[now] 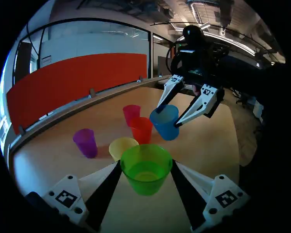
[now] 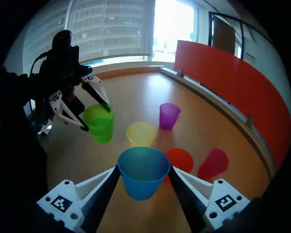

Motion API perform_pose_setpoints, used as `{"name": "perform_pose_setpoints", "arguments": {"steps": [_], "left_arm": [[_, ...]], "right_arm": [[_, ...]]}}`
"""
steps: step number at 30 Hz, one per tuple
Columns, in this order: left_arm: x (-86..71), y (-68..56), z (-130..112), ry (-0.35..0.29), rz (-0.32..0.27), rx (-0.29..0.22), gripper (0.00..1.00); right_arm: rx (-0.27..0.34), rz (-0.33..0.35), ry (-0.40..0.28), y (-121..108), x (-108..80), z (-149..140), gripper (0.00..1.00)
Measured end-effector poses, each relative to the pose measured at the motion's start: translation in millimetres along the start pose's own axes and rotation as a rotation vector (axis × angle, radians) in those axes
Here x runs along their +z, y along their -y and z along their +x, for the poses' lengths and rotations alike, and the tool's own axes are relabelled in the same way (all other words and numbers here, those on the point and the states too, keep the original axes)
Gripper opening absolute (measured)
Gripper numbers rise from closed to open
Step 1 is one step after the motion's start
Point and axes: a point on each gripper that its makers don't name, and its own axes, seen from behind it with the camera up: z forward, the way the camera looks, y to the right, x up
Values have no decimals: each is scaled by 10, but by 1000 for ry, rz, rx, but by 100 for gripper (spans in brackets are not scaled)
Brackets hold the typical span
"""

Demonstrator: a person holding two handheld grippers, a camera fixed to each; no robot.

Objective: Pour water

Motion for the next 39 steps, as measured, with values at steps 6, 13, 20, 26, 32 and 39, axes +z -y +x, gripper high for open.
{"name": "perform_pose_setpoints", "arguments": {"steps": [6, 13, 20, 26, 32, 39], "left_arm": [[5, -21, -68, 9, -1, -5, 88], [27, -46, -171, 25, -5, -14, 88], [65, -49, -265, 42, -9, -16, 88], [87, -41, -337, 61, -9, -13, 88], [118, -30, -422, 89, -8, -5, 88], [158, -22, -478, 112, -12, -4, 88]], "right_arm": [[-1, 6, 11, 23, 27, -82, 92], [3, 11, 26, 41, 52, -193, 93], [6, 16, 44, 64, 83, -304, 93], [5, 23, 52, 84, 102, -354, 93], [-2, 23, 59, 94, 107, -387, 93], [-6, 23, 73, 112, 138, -464, 92]]}}
